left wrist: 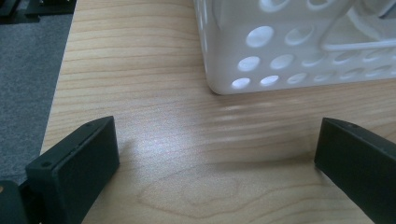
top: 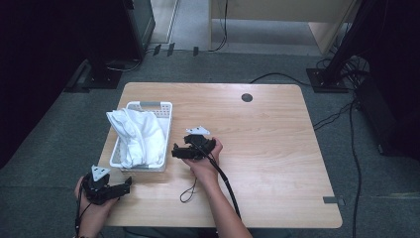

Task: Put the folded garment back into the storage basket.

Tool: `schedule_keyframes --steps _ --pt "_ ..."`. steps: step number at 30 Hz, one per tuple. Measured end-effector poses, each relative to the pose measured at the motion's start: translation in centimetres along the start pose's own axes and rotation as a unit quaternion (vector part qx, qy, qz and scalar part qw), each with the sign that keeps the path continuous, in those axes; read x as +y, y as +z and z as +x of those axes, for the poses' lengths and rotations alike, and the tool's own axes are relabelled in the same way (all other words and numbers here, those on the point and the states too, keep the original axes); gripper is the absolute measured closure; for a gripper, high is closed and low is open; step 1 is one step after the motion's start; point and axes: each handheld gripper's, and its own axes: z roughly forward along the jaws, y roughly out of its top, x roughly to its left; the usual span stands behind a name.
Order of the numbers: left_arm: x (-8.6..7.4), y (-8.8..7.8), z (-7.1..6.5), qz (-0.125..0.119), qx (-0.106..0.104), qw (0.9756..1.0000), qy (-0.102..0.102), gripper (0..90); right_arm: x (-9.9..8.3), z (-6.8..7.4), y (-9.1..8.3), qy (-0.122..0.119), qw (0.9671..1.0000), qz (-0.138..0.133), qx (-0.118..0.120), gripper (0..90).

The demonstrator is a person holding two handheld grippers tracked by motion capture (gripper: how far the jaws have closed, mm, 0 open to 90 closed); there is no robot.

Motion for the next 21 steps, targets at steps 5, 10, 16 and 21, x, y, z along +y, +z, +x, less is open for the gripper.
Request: schedule_keyframes --steps 5,10,16,21 --pt "0.0 0.0 0.0 0.0 0.001 1.0 0.0 0.0 -0.6 -0.6 0.0 0.002 1.0 0.005 -0.003 0.0" --pt "0.0 0.0 0.0 0.0 0.0 1.0 0.0 0.0 -1.3 -1.3 0.0 0.002 0.9999 0.01 -0.005 0.0" --pt "0.0 0.0 0.0 0.0 0.0 1.0 0.0 0.0 -2.0 -2.2 -0.4 -0.003 0.9998 0.014 -0.012 0.0" --pt "0.0 0.0 0.0 0.0 0.001 1.0 0.0 0.0 -2.5 -3.2 -0.8 0.003 0.9998 0.013 -0.017 0.0"
